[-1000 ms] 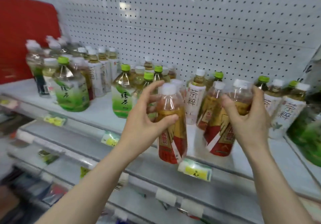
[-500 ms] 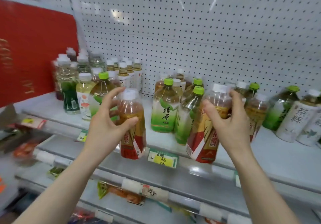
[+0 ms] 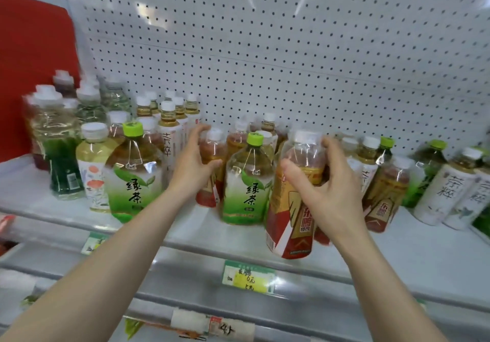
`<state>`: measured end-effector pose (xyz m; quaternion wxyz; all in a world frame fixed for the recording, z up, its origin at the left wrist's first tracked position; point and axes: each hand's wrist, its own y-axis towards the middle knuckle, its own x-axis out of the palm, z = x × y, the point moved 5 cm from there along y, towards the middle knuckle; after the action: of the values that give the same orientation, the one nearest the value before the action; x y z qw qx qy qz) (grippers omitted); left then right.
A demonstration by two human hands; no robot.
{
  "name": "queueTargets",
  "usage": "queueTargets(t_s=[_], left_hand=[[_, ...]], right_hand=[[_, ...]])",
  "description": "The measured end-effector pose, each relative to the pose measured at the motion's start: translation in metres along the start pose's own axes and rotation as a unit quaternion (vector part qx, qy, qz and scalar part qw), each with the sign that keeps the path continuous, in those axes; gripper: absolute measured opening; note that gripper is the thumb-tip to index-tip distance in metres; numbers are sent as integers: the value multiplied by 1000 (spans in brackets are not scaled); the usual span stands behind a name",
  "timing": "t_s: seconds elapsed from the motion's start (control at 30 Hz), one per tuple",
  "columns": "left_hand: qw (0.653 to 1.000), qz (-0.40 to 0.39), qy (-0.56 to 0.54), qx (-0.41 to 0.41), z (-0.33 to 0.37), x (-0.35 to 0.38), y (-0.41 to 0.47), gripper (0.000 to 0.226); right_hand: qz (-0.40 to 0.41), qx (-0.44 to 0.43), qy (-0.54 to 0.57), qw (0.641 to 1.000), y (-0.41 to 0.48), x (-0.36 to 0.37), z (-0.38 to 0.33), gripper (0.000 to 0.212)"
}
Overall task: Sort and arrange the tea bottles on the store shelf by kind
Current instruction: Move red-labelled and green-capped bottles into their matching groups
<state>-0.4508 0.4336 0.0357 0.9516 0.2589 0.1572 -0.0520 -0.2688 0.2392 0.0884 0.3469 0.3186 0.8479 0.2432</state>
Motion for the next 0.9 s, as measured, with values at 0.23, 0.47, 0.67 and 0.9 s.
queueTargets(t_s=[0.23, 0.47, 0.67, 0.9], left_hand=[[998, -47, 24, 27, -7, 20, 21, 68], [988, -116, 74, 70, 20, 40, -35, 88], [989, -142, 42, 29, 15, 29, -37, 89], [991, -105, 85, 4, 5, -33, -72, 94]], right_hand=[[24, 44, -24, 998, -11, 18, -2, 60], [66, 75, -38, 994, -19, 31, -6, 68], [76, 96, -47, 991, -25, 32, -12, 63], [15, 72, -102, 992, -27, 52, -29, 59]])
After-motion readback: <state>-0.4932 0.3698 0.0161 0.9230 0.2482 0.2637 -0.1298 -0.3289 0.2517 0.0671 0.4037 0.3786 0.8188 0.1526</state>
